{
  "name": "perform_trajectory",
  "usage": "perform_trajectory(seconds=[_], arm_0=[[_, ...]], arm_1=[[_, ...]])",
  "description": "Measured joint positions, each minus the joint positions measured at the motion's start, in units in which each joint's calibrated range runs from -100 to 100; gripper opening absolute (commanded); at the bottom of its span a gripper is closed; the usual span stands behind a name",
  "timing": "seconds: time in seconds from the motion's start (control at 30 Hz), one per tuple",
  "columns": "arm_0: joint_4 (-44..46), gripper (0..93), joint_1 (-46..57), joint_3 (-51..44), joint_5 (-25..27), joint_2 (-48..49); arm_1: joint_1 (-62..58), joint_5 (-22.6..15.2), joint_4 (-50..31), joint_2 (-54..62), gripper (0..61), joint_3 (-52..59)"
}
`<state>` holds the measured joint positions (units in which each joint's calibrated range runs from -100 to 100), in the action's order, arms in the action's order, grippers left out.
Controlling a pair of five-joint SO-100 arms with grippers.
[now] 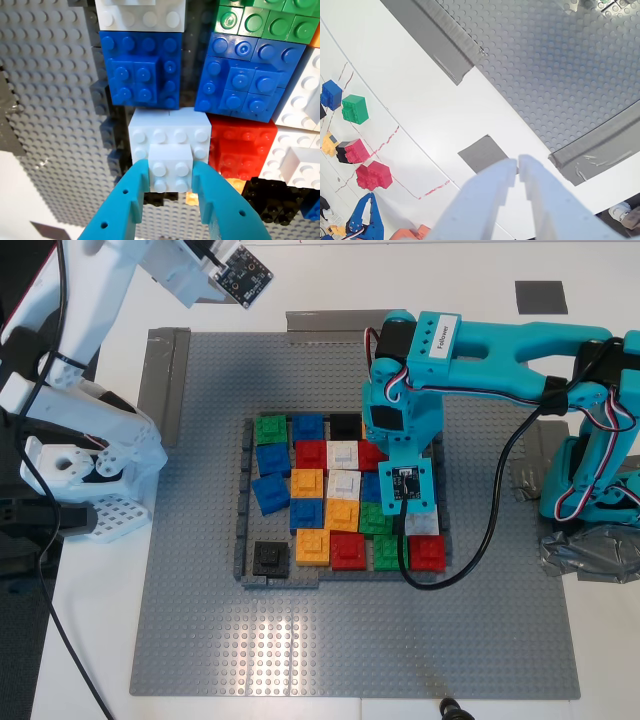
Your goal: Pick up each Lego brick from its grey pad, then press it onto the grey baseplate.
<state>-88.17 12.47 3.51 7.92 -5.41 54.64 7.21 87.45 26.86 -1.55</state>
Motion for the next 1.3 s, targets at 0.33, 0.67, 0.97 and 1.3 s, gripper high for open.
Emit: perform_trajectory(seconds=[0.33,0.67,0.97,1.3], arm_0=[[-2.6,0.0,0.0,0.0,0.0,0.0],[-2.6,0.5,0.0,0.9,0.0,-0.6],[-2.6,16.7,1.2,3.0,0.0,-0.7],[-2.9,17.4,1.8,2.8,0.0,-0.7]], arm_1=[[-0.2,0.0,0.0,0.0,0.2,0.0],[0.3,-1.9,-1.0,0.0,0.2,0.8],[1.6,-3.2,-2.5,-3.8,0.2,0.8],[2.9,-2.1,-1.1,-9.7,0.2,-3.4]])
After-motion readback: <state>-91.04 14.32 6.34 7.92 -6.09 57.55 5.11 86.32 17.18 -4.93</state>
